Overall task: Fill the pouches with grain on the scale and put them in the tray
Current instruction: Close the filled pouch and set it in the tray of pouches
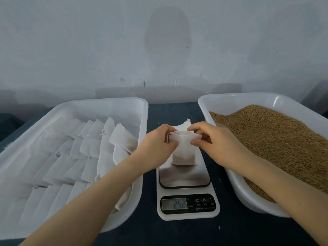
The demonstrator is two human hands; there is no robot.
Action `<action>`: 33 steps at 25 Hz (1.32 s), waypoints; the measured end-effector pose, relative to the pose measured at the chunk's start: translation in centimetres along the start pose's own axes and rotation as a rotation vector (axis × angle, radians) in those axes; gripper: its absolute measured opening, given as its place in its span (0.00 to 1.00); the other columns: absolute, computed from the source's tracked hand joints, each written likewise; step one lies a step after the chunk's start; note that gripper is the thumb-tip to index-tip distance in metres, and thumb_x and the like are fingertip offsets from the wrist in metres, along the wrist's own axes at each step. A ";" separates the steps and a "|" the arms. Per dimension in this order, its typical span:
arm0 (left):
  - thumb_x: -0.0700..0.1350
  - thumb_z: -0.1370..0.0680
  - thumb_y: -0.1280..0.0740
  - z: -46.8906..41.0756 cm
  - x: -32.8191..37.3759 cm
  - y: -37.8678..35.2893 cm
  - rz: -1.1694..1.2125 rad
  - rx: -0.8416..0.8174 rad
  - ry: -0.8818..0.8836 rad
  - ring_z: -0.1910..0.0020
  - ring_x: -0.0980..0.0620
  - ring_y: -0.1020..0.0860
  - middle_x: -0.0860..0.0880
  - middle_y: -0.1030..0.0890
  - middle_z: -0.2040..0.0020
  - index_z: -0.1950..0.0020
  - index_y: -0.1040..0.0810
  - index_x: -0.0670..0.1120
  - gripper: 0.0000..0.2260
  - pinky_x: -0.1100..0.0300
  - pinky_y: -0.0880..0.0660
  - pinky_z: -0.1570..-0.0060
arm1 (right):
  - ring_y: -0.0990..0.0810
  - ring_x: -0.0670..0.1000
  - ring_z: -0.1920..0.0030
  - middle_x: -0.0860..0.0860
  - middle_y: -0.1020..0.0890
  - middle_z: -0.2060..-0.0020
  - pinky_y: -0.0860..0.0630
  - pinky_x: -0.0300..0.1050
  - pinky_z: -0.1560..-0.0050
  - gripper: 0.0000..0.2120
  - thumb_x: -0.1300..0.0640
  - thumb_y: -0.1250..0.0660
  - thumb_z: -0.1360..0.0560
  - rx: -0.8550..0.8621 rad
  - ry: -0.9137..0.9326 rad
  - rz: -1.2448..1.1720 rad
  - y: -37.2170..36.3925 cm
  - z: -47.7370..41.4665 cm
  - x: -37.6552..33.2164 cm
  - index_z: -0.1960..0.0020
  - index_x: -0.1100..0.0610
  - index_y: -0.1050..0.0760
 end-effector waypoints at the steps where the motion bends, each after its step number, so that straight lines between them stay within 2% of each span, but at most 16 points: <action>1: 0.46 0.21 0.35 0.0 0.0 0.0 0.001 -0.002 0.001 0.55 0.59 0.25 0.60 0.25 0.54 0.45 0.30 0.55 0.08 0.73 0.34 0.64 | 0.24 0.37 0.59 0.42 0.21 0.61 0.33 0.24 0.60 0.13 0.55 0.32 0.25 0.000 0.001 0.001 0.0 0.0 0.0 0.40 0.49 0.26; 6: 0.45 0.22 0.34 0.1 -0.1 0.0 0.012 -0.002 0.003 0.54 0.58 0.25 0.58 0.24 0.53 0.43 0.29 0.54 0.10 0.73 0.34 0.62 | 0.25 0.35 0.60 0.41 0.21 0.62 0.32 0.24 0.61 0.13 0.56 0.32 0.25 0.005 -0.001 0.000 0.0 0.0 0.0 0.41 0.49 0.26; 16: 0.45 0.24 0.31 0.2 0.1 -0.1 0.016 -0.016 -0.011 0.57 0.62 0.28 0.62 0.27 0.56 0.44 0.31 0.56 0.13 0.74 0.34 0.65 | 0.24 0.36 0.59 0.41 0.21 0.60 0.31 0.27 0.62 0.15 0.54 0.29 0.27 0.002 -0.017 -0.009 0.1 0.1 0.0 0.41 0.46 0.26; 20: 0.46 0.24 0.31 0.2 0.1 -0.1 0.025 -0.014 -0.013 0.56 0.63 0.28 0.62 0.27 0.56 0.44 0.31 0.56 0.13 0.75 0.33 0.65 | 0.25 0.32 0.58 0.39 0.21 0.61 0.32 0.23 0.60 0.16 0.55 0.28 0.28 -0.002 -0.021 -0.015 0.1 0.0 0.0 0.42 0.46 0.26; 27: 0.46 0.24 0.31 0.2 0.1 -0.3 0.029 -0.023 -0.008 0.57 0.62 0.28 0.62 0.27 0.56 0.44 0.32 0.56 0.13 0.73 0.35 0.63 | 0.26 0.29 0.60 0.37 0.23 0.61 0.33 0.23 0.61 0.19 0.54 0.27 0.30 -0.040 -0.023 0.002 -0.3 0.2 -0.3 0.41 0.45 0.27; 33: 0.46 0.24 0.31 0.1 0.1 -0.3 0.024 -0.016 -0.020 0.57 0.64 0.28 0.62 0.27 0.55 0.45 0.31 0.57 0.12 0.76 0.32 0.66 | 0.28 0.28 0.60 0.38 0.24 0.62 0.35 0.20 0.59 0.19 0.55 0.26 0.30 -0.051 -0.016 0.038 -0.3 0.4 -0.7 0.42 0.46 0.27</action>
Point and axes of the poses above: each hand's wrist, its own z-axis away from the middle knuckle, its own y-axis out of the back of the hand, x = y × z, the point moved 10 cm from there along -z, towards the middle knuckle
